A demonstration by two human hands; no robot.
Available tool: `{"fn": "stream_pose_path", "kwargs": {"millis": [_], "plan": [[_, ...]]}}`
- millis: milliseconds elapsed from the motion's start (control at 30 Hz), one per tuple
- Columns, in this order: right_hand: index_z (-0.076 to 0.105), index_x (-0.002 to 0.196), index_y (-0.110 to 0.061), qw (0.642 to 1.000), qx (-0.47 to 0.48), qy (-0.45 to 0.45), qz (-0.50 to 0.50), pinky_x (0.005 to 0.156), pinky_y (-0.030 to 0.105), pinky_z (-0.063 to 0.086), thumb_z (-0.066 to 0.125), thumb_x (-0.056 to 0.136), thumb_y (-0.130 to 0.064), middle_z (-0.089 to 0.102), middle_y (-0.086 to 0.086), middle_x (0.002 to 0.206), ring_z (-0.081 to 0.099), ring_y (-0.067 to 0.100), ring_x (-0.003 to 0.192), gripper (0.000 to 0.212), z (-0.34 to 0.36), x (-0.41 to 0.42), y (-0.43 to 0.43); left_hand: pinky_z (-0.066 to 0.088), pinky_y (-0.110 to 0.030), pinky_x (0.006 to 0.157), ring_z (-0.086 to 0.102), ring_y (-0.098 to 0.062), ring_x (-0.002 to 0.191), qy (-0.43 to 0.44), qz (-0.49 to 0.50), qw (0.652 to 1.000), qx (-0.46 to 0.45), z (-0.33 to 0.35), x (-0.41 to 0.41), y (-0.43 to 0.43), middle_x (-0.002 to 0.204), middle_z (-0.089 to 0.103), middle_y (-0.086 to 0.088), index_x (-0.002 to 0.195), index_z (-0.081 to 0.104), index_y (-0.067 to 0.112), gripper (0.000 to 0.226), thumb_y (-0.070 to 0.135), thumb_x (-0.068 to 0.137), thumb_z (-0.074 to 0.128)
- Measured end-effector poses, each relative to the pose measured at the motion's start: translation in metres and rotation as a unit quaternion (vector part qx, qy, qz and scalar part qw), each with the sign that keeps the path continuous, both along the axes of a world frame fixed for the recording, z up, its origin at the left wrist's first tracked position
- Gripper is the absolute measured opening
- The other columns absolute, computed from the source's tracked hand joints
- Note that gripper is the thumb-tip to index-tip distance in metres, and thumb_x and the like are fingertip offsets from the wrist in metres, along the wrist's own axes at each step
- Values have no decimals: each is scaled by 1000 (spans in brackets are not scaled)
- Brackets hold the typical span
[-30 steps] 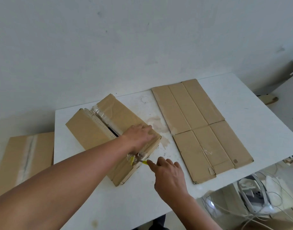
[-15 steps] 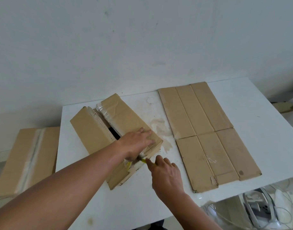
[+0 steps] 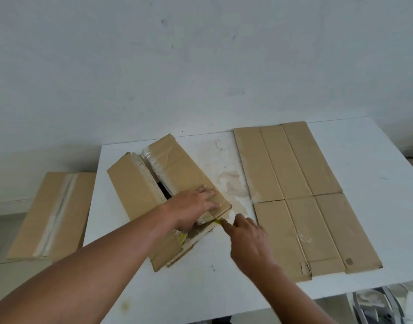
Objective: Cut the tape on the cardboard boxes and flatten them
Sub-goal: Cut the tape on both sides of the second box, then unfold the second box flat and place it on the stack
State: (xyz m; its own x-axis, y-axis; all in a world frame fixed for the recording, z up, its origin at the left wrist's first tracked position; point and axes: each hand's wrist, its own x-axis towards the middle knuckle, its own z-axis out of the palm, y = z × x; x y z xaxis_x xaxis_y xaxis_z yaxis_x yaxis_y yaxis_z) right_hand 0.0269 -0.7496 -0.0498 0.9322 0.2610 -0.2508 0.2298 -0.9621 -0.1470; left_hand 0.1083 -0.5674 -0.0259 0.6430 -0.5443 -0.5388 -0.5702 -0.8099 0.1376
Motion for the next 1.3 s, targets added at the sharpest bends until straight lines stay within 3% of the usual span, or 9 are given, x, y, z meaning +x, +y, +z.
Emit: {"fn": "stream_pose_path", "kwargs": {"millis": [100, 200, 400, 500, 667, 767, 900, 1033, 1300], "plan": [[35, 147, -35, 999, 17, 30, -8, 78, 30, 34, 47, 90, -7, 57, -6, 109, 54, 18, 99, 64, -7, 0, -20, 34, -37, 116, 3, -24, 156, -9, 24, 999, -23, -3, -4, 4, 168, 7, -4, 157, 29, 26, 95, -17, 77, 60], [47, 119, -28, 984, 104, 98, -104, 72, 30, 42, 44, 93, -10, 65, -7, 95, 61, 15, 84, 31, -20, -4, -30, 41, -33, 111, 14, -24, 151, -43, 79, 994, -67, -8, -11, 10, 158, 24, -6, 150, 39, 18, 81, -12, 77, 57], [50, 104, -25, 890, 266, 209, -307, 56, 32, 52, 49, 97, -17, 60, 2, 99, 64, 18, 77, 11, -49, -29, -37, 45, -29, 92, 40, -20, 118, -164, 190, 965, -76, -13, -25, 15, 124, 40, -3, 134, 53, 16, 55, 13, 80, 67], [54, 103, -29, 867, 249, 240, -359, 69, 39, 58, 51, 96, -21, 65, -2, 87, 67, 21, 77, 11, -63, -32, -33, 40, -30, 91, 42, -21, 113, -188, 233, 952, -57, -14, -34, 11, 121, 42, -3, 130, 54, 18, 48, 21, 84, 66], [50, 100, -24, 928, 162, 203, -268, 61, 30, 49, 56, 96, -26, 61, -5, 84, 58, 16, 74, 7, -77, -28, -31, 36, -36, 103, 40, -23, 126, -191, 313, 929, -40, -19, -48, 8, 134, 42, -3, 143, 39, 23, 67, 42, 86, 68], [47, 103, -20, 965, 75, 189, -166, 83, 34, 51, 58, 95, -33, 56, -1, 104, 54, 18, 91, 19, -81, -18, -31, 31, -44, 114, 27, -28, 140, -193, 379, 905, -26, -23, -56, 7, 146, 31, -7, 153, 19, 21, 91, 52, 84, 70], [30, 145, -17, 967, 197, 78, -142, 99, 35, 44, 63, 91, -44, 40, 6, 139, 46, 25, 127, 69, -59, 10, -21, 16, -69, 114, -2, -51, 149, -125, 522, 843, -31, -28, -61, 9, 163, -2, -11, 156, -11, 21, 123, 62, 77, 74], [-1, 156, -28, 977, 204, 63, -11, 109, 43, 42, 69, 84, -50, 17, 6, 157, 33, 26, 140, 102, -39, 50, 4, 31, -74, 106, 2, -53, 146, -51, 652, 749, -106, -35, -68, 17, 163, -15, -3, 151, -14, 36, 137, 68, 60, 83], [39, 144, -17, 983, 180, 35, 29, 82, 37, 50, 45, 99, -31, 53, 3, 130, 59, 25, 106, 48, 7, 54, 22, 38, -42, 110, 15, -31, 151, -51, 626, 719, -297, -27, -86, 46, 166, -3, 7, 158, -2, 35, 108, 38, 82, 73]]}}
